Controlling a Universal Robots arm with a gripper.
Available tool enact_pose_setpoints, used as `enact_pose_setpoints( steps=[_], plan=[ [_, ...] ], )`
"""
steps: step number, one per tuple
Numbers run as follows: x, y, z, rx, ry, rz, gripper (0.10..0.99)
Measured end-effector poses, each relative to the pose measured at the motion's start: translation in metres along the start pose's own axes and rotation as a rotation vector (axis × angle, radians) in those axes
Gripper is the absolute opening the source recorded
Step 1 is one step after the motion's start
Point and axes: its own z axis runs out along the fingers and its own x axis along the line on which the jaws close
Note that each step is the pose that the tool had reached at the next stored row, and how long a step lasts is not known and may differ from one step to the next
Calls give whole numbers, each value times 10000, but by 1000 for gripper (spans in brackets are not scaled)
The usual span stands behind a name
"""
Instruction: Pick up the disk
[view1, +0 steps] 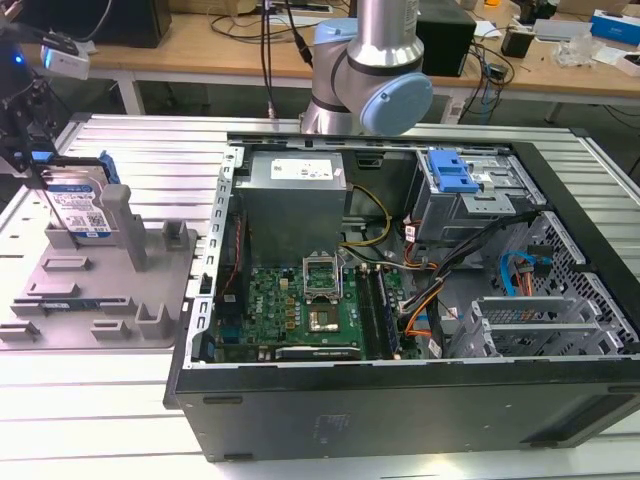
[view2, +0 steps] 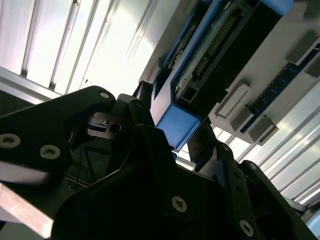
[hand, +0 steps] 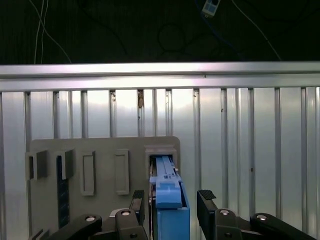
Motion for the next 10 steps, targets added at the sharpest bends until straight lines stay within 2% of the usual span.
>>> enact_pose_setpoints(
  steps=[7,8,9,10],
  plan=[
    [15,0,15,0,0,1,541],
    [15,-1,17,2,-1,1,529],
    [15,-1,17,1,-1,0,455],
    [15,-1,18,1,-1,1,455]
  ],
)
